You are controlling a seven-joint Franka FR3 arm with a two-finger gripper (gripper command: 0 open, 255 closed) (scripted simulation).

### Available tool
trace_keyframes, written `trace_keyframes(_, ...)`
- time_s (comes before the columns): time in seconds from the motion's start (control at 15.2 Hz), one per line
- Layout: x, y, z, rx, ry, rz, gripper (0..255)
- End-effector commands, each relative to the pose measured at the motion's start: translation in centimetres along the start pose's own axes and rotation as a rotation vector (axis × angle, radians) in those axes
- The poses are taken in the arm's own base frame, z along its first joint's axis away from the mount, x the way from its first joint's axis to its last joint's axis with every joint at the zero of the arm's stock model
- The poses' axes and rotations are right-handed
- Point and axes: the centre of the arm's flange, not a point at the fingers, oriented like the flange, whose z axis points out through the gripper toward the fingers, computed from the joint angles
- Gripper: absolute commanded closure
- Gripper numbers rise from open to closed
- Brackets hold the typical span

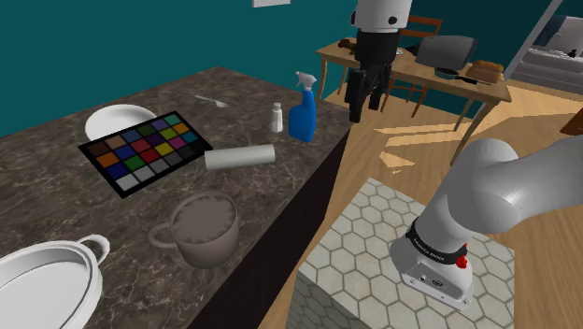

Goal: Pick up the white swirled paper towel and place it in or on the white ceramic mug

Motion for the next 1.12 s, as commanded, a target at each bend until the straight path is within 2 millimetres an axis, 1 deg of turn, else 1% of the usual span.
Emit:
trace_keyframes(0.0,0.0,0.0,0.0,0.000,0.000,0.000,0)
trace_keyframes(0.26,4.6,0.1,2.1,-0.004,0.014,-0.113,0)
trace_keyframes(0.53,9.2,-0.3,4.2,-0.008,0.029,-0.227,0)
trace_keyframes(0.79,13.8,-1.2,6.2,-0.012,0.043,-0.340,0)
trace_keyframes(1.06,18.2,-2.6,8.2,-0.016,0.058,-0.454,0)
